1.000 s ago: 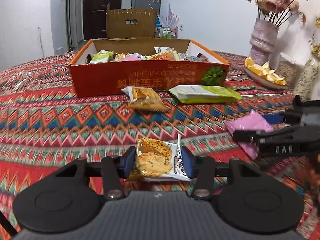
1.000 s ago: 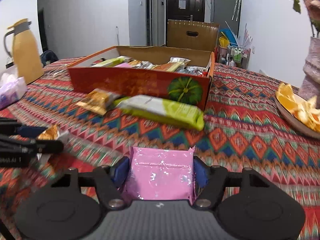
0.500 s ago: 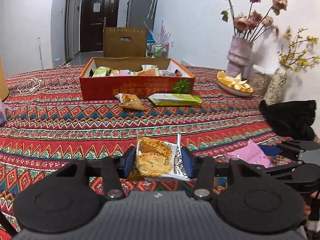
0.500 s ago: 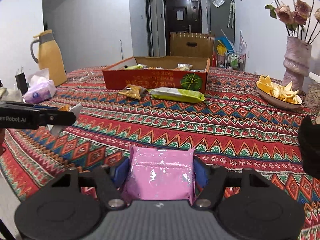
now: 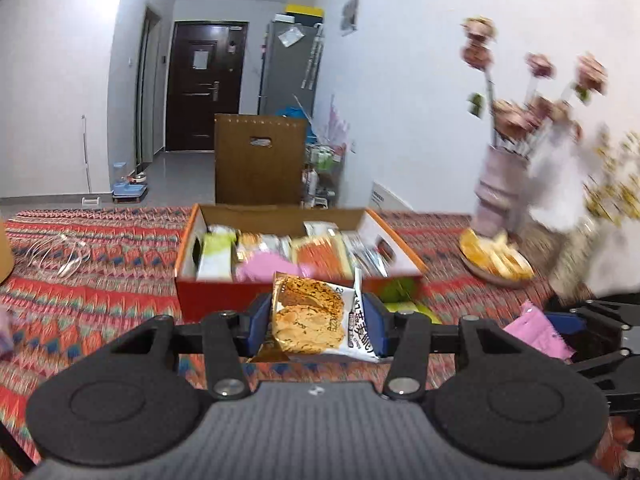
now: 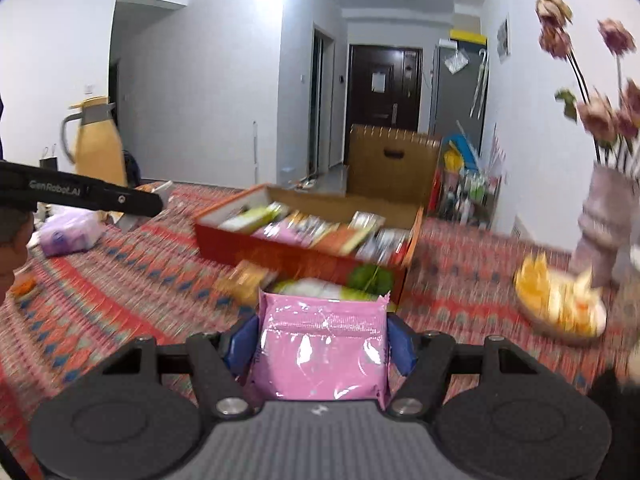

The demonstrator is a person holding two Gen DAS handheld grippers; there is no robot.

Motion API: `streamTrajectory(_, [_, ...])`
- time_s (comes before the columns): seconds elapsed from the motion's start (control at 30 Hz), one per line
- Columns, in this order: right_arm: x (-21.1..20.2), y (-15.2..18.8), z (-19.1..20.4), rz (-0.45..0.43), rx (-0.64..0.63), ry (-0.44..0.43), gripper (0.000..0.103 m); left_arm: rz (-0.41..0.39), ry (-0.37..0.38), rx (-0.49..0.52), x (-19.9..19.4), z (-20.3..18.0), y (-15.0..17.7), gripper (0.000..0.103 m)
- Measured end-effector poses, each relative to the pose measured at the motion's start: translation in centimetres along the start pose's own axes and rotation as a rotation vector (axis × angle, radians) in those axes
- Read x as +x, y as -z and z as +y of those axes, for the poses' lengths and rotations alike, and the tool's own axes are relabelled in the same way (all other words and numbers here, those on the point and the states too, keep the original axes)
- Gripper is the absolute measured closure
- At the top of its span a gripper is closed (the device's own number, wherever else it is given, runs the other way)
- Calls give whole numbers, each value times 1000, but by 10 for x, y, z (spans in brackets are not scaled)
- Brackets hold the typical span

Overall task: Organize snacks
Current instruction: 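Carry both packets into the orange box and open both grippers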

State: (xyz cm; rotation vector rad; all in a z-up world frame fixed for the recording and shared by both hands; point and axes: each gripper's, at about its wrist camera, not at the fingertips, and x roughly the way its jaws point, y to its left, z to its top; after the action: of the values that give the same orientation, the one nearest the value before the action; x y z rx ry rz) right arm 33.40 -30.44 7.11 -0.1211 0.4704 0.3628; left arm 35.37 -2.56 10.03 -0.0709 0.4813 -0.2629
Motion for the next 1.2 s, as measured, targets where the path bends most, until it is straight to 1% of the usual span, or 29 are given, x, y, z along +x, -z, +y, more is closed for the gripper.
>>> streamTrajectory(0.07, [29,-26,-12,-7,-18,3,36,10,16,-34,32,15,-24,54])
streamTrajectory(0.13, [65,-50,-25,0,-37,5,36,5,4,-41,63,25,-46,54])
streamTrajectory(0.2, [106,-72,-39,8,-34,27,36,-10,-6,-5,95,34,-62,53])
streamTrajectory(0.27, [157,-92,-54,49,-26,68,36,10,-27,6,133,42,-76,53])
streamTrajectory(0.33, [205,-106,-61,94,-55,114,36,46,-35,-3,173,51,-88,53])
streamTrajectory(0.43, [266,-119,-64,157,-100,163,36,117,-60,-27,231,65,-100,53])
streamTrajectory(0.53, [321,-125,-58,227,-190,231,36,193,-86,-46,284,74,-101,52])
streamTrajectory(0.6, [349,-123,-51,284,-254,273,36,226,-93,-50,307,79,-97,45])
streamTrajectory(0.63, [361,-121,-49,313,-282,293,36,229,-105,-56,314,80,-95,37])
streamTrajectory(0.7, [378,-118,-44,354,-307,313,35,236,-110,-48,321,83,-89,36])
streamTrajectory(0.77, [386,-123,-46,380,-264,278,33,234,-94,-43,320,83,-88,31])
streamTrajectory(0.87, [380,-132,-64,359,-101,161,26,212,-80,-54,308,88,-90,28])
streamTrajectory(0.9, [377,-134,-71,359,-58,145,25,209,-78,-56,305,90,-92,28])
streamTrajectory(0.97, [364,-140,-80,329,6,114,25,197,-83,-72,293,96,-97,27])
streamTrajectory(1.07, [337,-151,-87,280,46,93,25,173,-89,-66,269,98,-108,26])
streamTrajectory(1.17, [305,-165,-86,232,21,101,25,150,-88,-23,245,91,-120,21])
streamTrajectory(1.2, [293,-169,-84,220,5,100,25,145,-81,-4,236,87,-123,20])
